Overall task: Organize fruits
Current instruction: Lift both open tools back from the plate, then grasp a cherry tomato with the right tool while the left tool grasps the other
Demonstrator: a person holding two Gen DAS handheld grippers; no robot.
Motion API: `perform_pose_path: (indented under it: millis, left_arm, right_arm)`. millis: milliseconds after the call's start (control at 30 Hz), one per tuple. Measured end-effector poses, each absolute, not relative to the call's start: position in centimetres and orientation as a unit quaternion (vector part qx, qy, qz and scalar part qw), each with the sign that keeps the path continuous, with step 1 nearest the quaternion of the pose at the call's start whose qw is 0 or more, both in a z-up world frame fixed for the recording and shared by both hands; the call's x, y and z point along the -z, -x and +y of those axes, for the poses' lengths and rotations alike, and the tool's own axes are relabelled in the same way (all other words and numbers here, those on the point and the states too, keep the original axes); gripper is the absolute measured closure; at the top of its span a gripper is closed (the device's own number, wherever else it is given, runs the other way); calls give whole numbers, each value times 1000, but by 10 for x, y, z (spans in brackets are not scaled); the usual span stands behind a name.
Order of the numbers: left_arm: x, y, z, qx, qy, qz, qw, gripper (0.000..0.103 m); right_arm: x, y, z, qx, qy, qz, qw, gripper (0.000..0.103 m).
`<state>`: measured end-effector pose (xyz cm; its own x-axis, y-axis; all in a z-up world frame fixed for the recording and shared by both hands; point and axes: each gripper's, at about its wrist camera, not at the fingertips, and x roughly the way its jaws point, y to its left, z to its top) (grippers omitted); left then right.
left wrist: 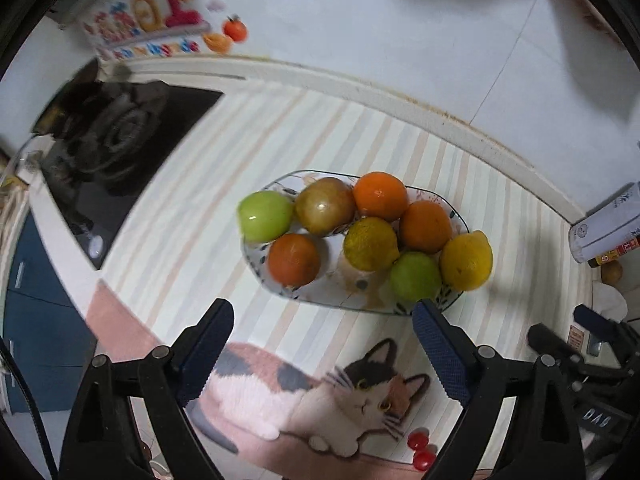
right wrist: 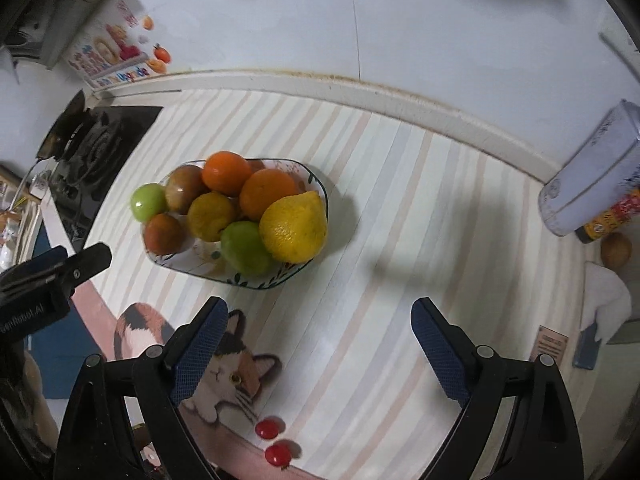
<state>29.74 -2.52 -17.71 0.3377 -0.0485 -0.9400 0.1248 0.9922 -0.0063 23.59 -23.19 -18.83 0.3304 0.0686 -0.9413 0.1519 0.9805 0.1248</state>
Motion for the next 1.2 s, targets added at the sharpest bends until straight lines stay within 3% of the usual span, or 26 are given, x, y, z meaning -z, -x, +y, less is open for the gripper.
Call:
perform_pose_path:
  millis: [600, 1200]
  left_arm:
    - [78, -172, -27, 61, -10, 483, 873, 12]
    - [69, -127, -28, 61, -3, 480, 875, 12]
  right_arm:
    - [71, -123, -217, -8, -54, 489, 871, 8]
    - [47, -81, -214, -40, -73, 474, 877, 8]
